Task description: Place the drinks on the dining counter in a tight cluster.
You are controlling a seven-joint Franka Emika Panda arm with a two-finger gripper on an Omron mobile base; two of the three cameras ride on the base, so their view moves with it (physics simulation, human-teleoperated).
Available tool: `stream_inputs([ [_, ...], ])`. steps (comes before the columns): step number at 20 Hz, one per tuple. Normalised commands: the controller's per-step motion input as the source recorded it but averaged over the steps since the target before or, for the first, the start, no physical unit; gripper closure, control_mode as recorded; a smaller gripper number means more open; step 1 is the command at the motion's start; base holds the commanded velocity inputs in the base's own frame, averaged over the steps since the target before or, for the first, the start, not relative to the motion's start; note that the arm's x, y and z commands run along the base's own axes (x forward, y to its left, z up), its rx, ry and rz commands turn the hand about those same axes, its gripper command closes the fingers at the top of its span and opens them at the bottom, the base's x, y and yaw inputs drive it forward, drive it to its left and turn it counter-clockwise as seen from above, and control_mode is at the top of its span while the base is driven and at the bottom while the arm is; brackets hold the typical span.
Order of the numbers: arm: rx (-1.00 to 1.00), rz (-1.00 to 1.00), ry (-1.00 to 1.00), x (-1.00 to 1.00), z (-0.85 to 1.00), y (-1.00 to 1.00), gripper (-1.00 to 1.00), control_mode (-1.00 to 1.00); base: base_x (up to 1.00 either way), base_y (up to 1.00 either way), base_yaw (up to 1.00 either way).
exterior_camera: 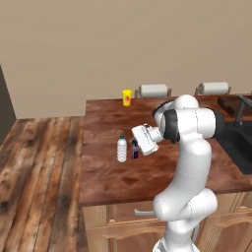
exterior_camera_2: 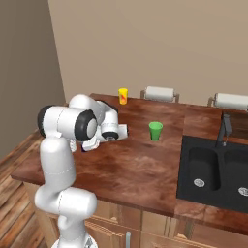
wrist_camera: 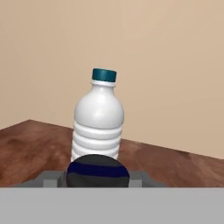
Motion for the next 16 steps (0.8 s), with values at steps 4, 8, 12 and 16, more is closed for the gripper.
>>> stream_inputs([
  [4,-0.01,0.00,-0.02,0.00,-0.26,0.00,1.00,-1.00,0.00,0.00,0.00],
  [8,0.00,0.00,-0.07,0.00,-0.20,0.00,-1.00,-1.00,0.00,0.00,0.00],
  [12,0.00,0.00,-0.09,0.00,-0.10,-0.04,-1.00,-1.00,0.00,0.00,0.00],
  [16,0.00,0.00,-0.07,-0.01,-0.01,-0.06,-1.00,-1.00,0.00,0.00,0.00],
])
